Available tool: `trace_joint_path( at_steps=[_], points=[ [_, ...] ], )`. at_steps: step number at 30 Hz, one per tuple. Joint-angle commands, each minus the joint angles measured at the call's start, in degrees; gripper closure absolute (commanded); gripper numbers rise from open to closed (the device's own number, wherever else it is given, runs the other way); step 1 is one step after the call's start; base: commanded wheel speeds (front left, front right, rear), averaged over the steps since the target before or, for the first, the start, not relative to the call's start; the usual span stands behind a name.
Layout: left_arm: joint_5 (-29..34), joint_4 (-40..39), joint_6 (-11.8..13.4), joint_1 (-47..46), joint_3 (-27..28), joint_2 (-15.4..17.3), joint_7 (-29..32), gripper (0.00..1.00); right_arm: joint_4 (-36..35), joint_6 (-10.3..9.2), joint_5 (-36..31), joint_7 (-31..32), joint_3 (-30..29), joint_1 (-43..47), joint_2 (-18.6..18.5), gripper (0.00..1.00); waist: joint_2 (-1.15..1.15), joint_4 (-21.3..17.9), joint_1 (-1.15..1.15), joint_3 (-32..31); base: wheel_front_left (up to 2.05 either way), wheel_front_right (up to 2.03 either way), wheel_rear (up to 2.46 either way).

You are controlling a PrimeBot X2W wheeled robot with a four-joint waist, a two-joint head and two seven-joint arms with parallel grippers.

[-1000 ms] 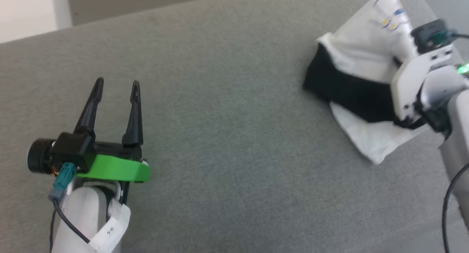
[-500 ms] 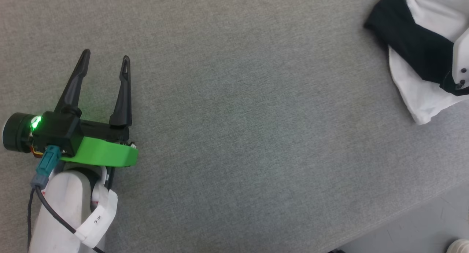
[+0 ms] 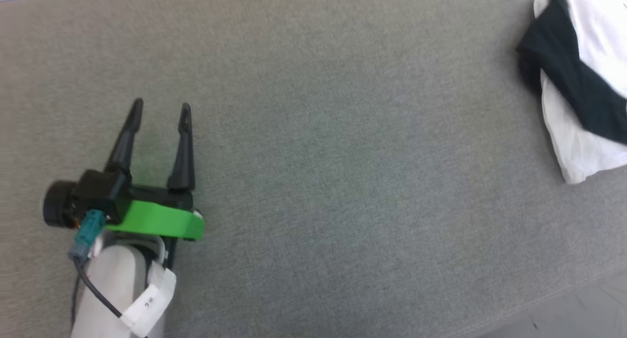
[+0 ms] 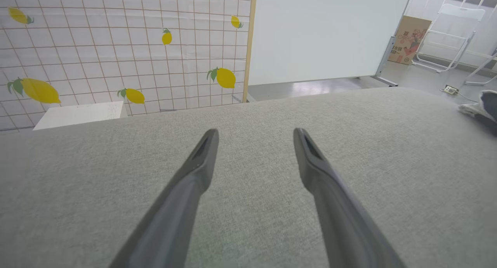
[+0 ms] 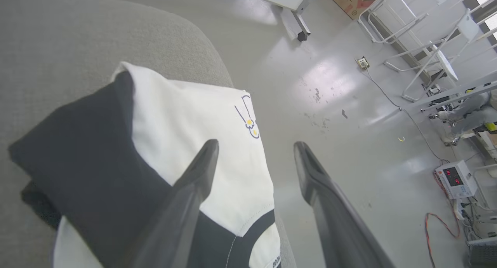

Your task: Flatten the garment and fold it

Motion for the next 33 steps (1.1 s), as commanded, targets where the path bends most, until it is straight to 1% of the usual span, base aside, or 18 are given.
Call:
trace_joint_path(
  at_steps=[1, 6, 9, 14, 18, 21, 26, 33],
  points=[
    [-1.1, 0.8, 0.4, 1.1, 0.1, -0.5, -0.5, 0.0, -0.2, -0.11, 1.3, -1.5, 0.1, 1.7, 0.3, 0.0, 0.49, 3.4, -0.01, -6.9, 0.0, 0.0, 0.0],
    [-2.7, 3.9, 0.5, 3.4, 0.3, -2.2, -1.1, 0.0, -3.0, -0.11, 8.8, -7.6, 2.7, 6.6, 1.5, 0.0, 0.49, 6.0, -0.01, -12.6, 0.0, 0.0, 0.0],
    [-3.5, 5.0, 0.5, 4.7, 0.6, -3.0, -1.2, 0.0, -6.8, -0.11, 14.2, -11.1, 6.1, 10.9, 2.4, 0.0, 0.49, 7.8, -0.01, -15.3, 0.0, 0.0, 0.0],
    [-4.8, 5.8, 0.3, 6.3, 0.8, -4.2, -1.2, 0.0, -16.1, -0.11, 25.0, -15.5, 11.9, 19.6, 3.9, 0.0, 0.49, 10.9, -0.01, -18.7, 0.0, 0.0, 0.0],
    [-5.2, 6.8, 0.2, 7.4, 0.6, -4.8, -1.2, 0.0, -24.2, -0.11, 30.6, -17.2, 15.8, 27.3, 4.7, 0.0, 0.49, 13.1, -0.01, -20.2, 0.0, 0.0, 0.0],
    [-5.2, 7.6, 0.1, 7.9, 0.4, -5.1, -1.2, 0.0, -29.7, -0.11, 32.0, -18.4, 16.8, 32.2, 5.8, 0.0, 0.49, 14.5, -0.01, -21.2, 0.0, 0.0, 0.0],
    [-5.0, 8.6, 0.0, 8.9, 0.3, -5.4, -1.2, 0.0, -36.4, -0.11, 30.7, -19.7, 16.8, 39.2, 8.6, 0.0, 0.49, 16.5, -0.01, -22.4, 0.0, 0.0, 0.0],
    [-4.8, 9.1, 0.0, 10.3, 0.9, -5.7, -1.2, 0.0, -39.5, -0.11, 27.6, -19.9, 17.9, 44.7, 11.2, 0.0, 0.49, 17.8, -0.01, -23.5, 0.0, 0.0, 0.0]
  ],
)
